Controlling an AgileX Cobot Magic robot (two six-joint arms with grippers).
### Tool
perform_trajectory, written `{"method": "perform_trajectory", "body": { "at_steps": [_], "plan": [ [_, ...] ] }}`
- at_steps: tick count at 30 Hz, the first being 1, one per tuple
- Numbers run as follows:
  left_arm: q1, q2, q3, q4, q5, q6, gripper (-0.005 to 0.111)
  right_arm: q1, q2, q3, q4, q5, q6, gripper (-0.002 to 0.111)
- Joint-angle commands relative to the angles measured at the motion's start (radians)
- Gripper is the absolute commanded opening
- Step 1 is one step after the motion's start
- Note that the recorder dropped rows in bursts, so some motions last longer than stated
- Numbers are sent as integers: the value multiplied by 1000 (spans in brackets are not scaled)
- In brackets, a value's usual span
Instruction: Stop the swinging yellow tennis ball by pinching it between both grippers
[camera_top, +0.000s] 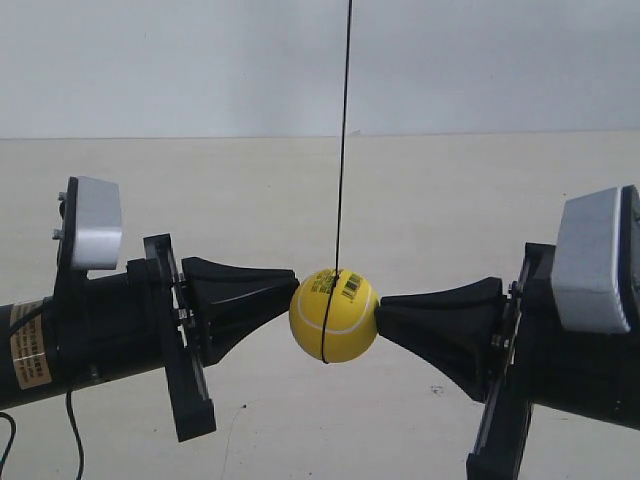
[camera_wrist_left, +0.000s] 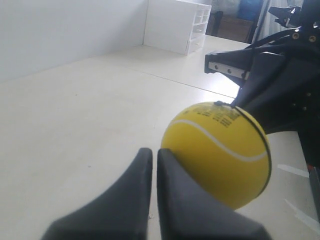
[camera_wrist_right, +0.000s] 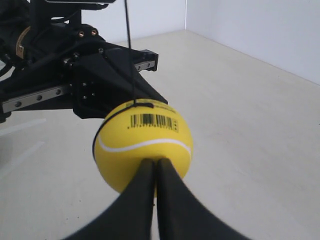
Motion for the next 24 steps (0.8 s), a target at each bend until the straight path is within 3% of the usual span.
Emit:
{"method": "perform_trajectory", "body": {
  "at_steps": [1, 14, 24],
  "plan": [
    [-19, 3, -3, 61, -41, 3, 5, 1, -1, -6, 5, 1, -8, 0],
    [-19, 3, -3, 68, 32, 3, 5, 1, -1, -6, 12, 15, -24, 0],
    [-19, 1, -3, 8, 37, 26, 5, 1, -1, -6, 139, 121, -81, 0]
  ]
}}
